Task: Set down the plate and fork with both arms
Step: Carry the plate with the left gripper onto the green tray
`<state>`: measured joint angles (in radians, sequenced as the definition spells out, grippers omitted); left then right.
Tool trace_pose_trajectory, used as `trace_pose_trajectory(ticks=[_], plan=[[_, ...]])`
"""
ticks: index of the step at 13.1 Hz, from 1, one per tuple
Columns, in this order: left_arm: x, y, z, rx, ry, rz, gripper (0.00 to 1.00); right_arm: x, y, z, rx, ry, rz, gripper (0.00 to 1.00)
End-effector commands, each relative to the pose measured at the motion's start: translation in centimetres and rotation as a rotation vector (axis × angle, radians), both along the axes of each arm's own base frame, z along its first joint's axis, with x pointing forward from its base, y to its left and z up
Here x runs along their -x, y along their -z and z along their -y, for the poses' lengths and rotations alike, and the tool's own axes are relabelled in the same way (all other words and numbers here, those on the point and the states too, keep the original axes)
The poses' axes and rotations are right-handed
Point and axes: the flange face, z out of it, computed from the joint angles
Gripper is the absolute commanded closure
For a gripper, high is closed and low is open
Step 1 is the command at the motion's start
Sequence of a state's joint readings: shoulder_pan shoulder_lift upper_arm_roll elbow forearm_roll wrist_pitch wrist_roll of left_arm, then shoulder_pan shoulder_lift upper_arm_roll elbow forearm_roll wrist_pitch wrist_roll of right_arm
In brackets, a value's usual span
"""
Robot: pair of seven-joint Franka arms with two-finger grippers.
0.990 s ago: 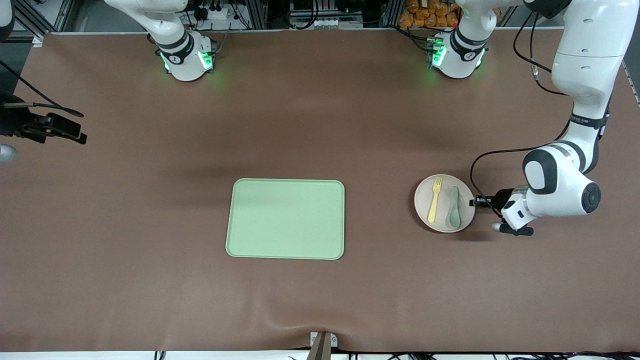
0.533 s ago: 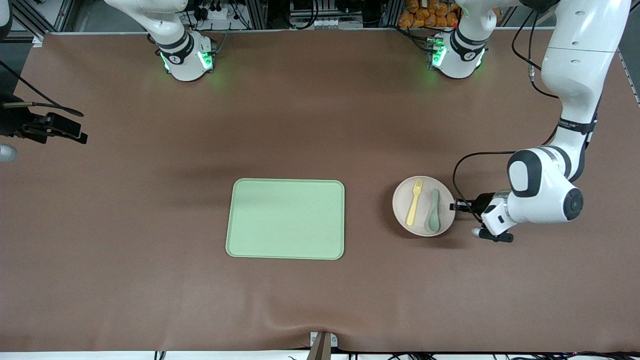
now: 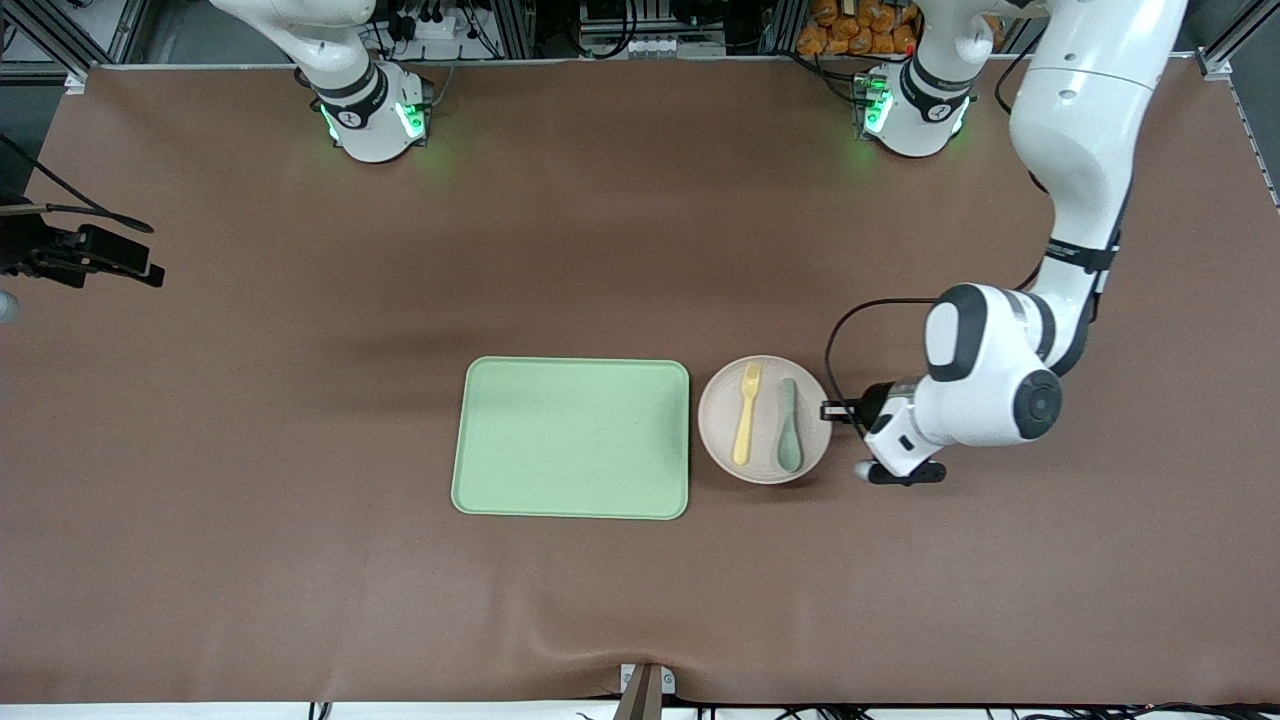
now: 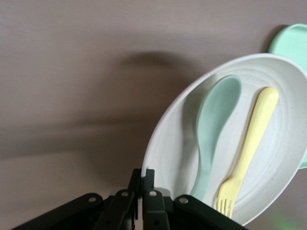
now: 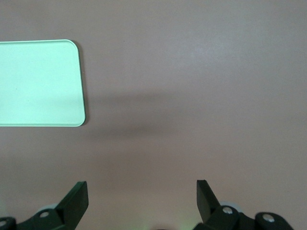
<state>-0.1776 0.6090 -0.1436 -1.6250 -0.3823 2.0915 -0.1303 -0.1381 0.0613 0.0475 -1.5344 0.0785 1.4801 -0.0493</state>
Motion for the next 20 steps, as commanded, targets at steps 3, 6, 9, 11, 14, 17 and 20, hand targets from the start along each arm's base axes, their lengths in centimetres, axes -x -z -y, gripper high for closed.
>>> trace_pose_trajectory(ticks=[3,6,9,11,14,17,20], plan=[[-0.2,-0.5,7.6,-0.011,-0.084,-0.044,1.00,0.1,-0.1,0.2,-0.024,-0.006,0.000,0.00],[0.0,0.3,13.0,-0.015,-0.139,-0.058,1.00,0.1,-0.1,0.1,-0.024,-0.009,0.000,0.00],[-0.3,1.0,16.6,-0.005,-0.173,-0.023,1.00,-0.1,0.4,0.1,-0.024,-0.010,-0.009,0.00],[-0.8,1.2,17.2,0.016,-0.192,0.030,1.00,-0.4,0.9,0.2,-0.022,-0.012,-0.016,0.00],[-0.1,3.2,21.0,0.035,-0.234,0.064,1.00,-0.4,1.1,0.4,-0.023,-0.009,-0.023,0.00],[1.3,4.5,23.1,0.032,-0.247,0.060,1.00,-0.5,1.0,0.2,-0.024,-0.010,-0.016,0.00],[1.4,5.6,23.1,0.028,-0.245,0.064,1.00,-0.9,0.3,-2.3,-0.021,-0.041,0.005,0.00]])
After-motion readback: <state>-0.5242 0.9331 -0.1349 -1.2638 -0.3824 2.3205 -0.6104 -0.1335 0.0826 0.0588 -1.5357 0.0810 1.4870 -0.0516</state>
